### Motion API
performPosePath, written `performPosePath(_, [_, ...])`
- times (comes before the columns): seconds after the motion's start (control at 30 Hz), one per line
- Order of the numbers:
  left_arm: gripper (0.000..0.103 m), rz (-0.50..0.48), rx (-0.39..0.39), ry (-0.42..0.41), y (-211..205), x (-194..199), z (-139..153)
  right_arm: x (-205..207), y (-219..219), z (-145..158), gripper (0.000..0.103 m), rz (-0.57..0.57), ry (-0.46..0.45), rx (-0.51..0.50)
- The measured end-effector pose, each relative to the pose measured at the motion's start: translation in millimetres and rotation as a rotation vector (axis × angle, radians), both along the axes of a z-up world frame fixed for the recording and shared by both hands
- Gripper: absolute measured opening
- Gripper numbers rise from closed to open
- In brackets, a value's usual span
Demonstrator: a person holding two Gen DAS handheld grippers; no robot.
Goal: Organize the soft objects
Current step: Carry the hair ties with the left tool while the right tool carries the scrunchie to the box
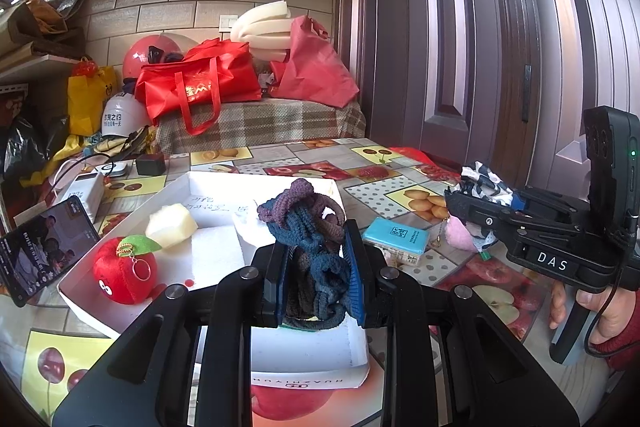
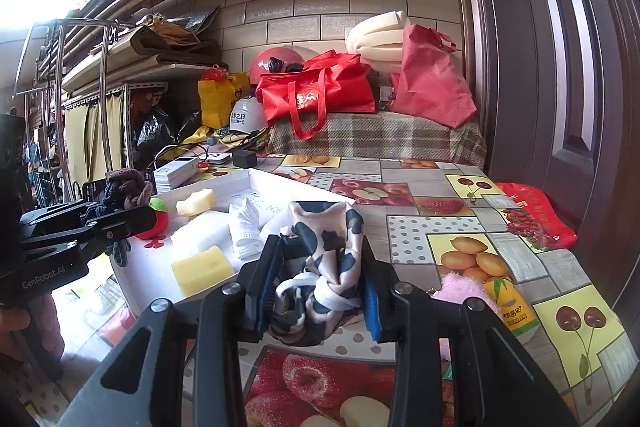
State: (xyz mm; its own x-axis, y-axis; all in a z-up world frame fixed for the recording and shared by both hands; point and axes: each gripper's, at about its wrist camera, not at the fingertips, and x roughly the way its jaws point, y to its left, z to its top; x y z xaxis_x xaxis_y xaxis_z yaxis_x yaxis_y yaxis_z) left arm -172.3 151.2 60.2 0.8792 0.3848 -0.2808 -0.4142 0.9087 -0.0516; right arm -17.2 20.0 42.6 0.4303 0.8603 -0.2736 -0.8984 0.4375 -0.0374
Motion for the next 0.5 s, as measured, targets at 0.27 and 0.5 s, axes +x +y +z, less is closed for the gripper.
performPosePath(0.27, [0.023,0.009,-0.009,-0.003,6.0,-2.7,-1.3,-1.1,1.6,-0.5,0.036,0.009,0.001,0.001])
performPosePath(0.5, [0.023,0.03,-0.012,-0.008,8.4,-3.7,-3.3,-4.8,4.9,-1.0,0.036,0.019,0.002,0.0])
